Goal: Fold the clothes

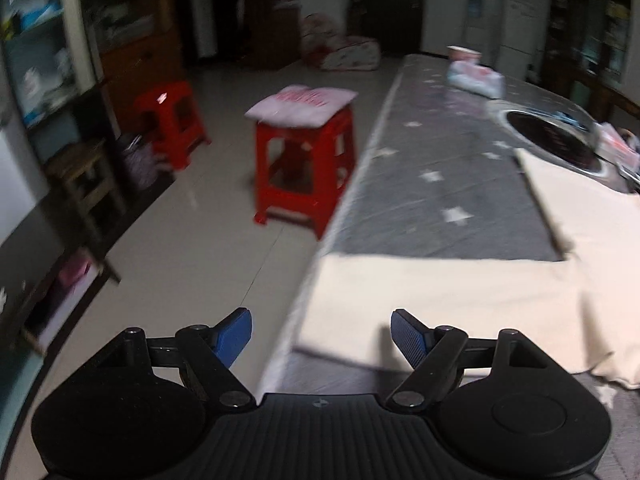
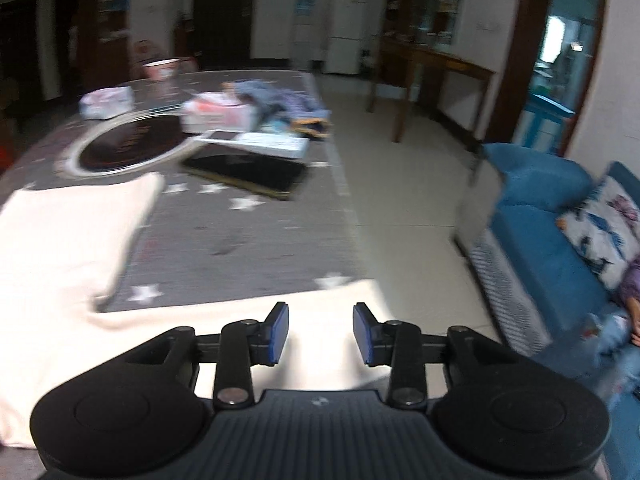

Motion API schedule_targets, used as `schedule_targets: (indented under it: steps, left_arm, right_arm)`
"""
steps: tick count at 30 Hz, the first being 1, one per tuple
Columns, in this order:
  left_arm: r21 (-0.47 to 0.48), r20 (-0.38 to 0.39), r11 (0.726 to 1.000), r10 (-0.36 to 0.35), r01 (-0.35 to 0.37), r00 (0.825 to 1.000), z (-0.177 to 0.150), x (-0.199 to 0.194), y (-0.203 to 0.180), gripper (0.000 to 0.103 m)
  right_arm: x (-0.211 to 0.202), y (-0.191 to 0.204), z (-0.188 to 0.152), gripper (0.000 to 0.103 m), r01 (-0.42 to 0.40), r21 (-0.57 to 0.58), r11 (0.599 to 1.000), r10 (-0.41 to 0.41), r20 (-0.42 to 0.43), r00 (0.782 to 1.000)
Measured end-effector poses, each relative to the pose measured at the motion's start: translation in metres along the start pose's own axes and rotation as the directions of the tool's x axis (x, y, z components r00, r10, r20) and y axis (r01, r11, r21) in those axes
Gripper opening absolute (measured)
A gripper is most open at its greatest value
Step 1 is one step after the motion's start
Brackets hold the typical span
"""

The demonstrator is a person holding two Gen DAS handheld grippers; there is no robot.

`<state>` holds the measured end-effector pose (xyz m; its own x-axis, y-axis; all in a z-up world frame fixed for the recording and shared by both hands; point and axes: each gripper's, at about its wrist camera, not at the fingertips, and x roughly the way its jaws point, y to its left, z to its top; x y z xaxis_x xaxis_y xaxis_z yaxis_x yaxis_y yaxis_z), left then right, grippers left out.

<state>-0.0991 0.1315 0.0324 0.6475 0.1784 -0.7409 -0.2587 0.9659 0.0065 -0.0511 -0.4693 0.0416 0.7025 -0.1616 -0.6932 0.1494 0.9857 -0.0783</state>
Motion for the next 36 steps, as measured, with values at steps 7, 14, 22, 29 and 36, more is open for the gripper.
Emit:
schedule_targets:
  steps: [7, 14, 22, 29, 36]
  left_arm:
    - [-0.027, -0.006, 0.999, -0.04, 0.04, 0.999, -0.006, 0.006, 0.011, 0.068]
    - [0.027, 0.017, 0.997, -0.079, 0.078, 0.997, -0.001, 0.005, -0.002, 0.024]
    - [0.102, 0.076, 0.994, -0.034, 0.026, 0.997, 0.021, 0.012, -0.014, 0.009]
    - [0.159, 0.135, 0.987, 0.0, -0.021, 0.991, 0.049, 0.027, -0.025, 0.009]
    - [0.209, 0.114, 0.976, 0.041, -0.064, 0.993, 0.055, 0.054, -0.032, 0.008]
  right_arm:
    - [-0.007, 0.05, 0.005, 0.047, -0.113, -0.103, 0.988, 0.113, -0.007, 0.994]
    - [-0.016, 0.079, 0.006, 0.054, -0.167, -0.172, 0.971, 0.168, -0.009, 0.986]
    - [-0.025, 0.108, -0.004, 0.055, -0.249, -0.242, 0.938, 0.244, -0.049, 0.969]
    - [-0.038, 0.151, -0.019, 0.06, -0.341, -0.355, 0.871, 0.332, -0.088, 0.939]
    - [-0.042, 0.19, -0.035, 0.061, -0.418, -0.439, 0.795, 0.393, -0.151, 0.907]
